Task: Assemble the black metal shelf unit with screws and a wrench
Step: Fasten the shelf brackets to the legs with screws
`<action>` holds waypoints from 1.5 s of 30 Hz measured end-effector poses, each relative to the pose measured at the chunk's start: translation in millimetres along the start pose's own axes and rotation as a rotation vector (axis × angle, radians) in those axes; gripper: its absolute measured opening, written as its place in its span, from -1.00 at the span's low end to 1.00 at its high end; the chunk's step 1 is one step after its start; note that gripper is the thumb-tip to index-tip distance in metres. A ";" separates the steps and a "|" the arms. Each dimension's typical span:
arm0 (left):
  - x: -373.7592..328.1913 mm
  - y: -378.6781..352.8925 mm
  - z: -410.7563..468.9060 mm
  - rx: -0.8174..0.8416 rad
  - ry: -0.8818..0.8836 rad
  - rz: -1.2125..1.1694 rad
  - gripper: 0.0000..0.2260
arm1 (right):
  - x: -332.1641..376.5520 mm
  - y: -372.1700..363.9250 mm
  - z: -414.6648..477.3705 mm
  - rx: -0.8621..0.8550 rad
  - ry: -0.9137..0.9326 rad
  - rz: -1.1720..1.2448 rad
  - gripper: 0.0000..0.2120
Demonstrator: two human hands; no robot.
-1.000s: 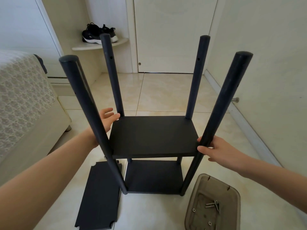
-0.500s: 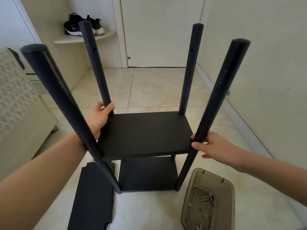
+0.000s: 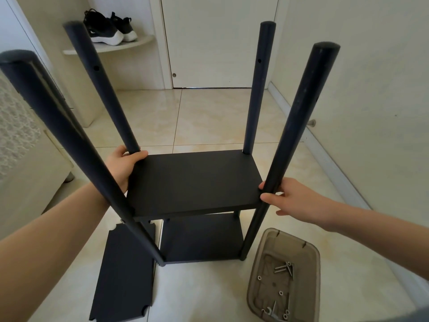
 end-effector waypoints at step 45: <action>10.2 -247.7 -120.7 0.517 -0.307 1.647 -0.22 | 25.4 31.5 -48.8 -0.088 0.167 -0.169 -0.72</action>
Point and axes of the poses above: each hand's wrist, its own z-axis towards the middle knuckle, its own y-axis out of the back of the hand, x = y × z, the point moved 7 cm from there along z, towards the middle knuckle, and after that the axes turned 15 degrees about x, right-handed, at the moved point
